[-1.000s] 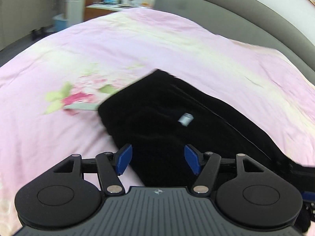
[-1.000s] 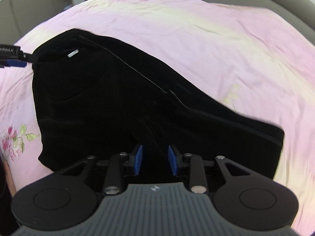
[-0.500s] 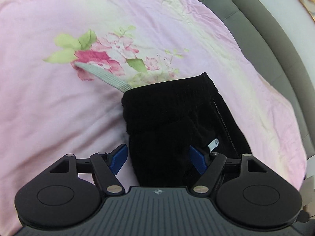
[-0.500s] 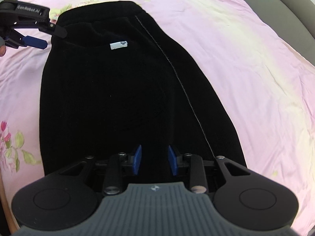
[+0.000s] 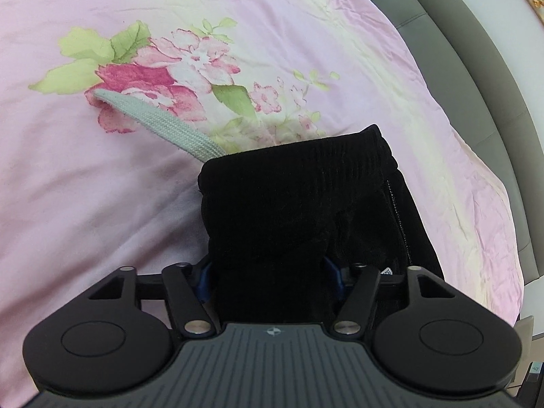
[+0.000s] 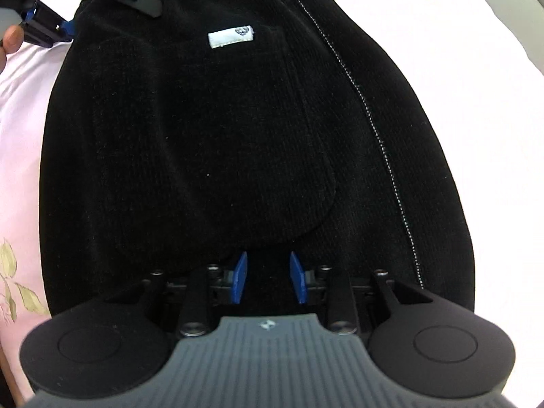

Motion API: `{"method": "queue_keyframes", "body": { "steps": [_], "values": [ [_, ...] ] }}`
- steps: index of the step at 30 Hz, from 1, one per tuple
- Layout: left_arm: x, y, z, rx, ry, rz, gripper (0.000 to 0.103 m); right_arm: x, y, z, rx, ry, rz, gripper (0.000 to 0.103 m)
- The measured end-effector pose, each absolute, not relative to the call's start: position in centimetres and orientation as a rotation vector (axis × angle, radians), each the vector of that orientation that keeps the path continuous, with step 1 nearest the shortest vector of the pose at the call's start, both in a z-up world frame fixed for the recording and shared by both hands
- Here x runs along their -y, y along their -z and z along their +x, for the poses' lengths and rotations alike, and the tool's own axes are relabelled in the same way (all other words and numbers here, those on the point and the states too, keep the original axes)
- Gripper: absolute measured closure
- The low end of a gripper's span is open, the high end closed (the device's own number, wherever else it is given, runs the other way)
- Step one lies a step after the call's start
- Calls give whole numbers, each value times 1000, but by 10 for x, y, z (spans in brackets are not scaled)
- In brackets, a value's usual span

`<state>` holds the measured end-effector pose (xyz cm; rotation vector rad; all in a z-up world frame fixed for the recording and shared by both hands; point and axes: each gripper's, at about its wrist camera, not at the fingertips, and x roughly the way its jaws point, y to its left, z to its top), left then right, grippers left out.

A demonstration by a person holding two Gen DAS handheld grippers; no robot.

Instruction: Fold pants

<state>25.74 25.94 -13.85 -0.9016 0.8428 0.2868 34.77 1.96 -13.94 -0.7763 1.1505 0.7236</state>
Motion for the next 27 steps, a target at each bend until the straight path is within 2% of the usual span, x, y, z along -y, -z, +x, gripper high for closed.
{"method": "queue_keyframes", "body": {
  "steps": [5,14,21,27],
  "values": [
    [-248,122,253,-791,-270,-841,50,-11,131,348,-1142,-725,-753,77],
    [-205,50,243,-634,-124,-745,58,39,87,348,-1070,-680,-666,70],
    [-119,-9,239,-567,31,-500,59,107,45,349,-1014,-576,-618,70],
    [-21,-21,234,-573,172,-220,60,180,29,343,-1038,-478,-524,70]
  ]
}}
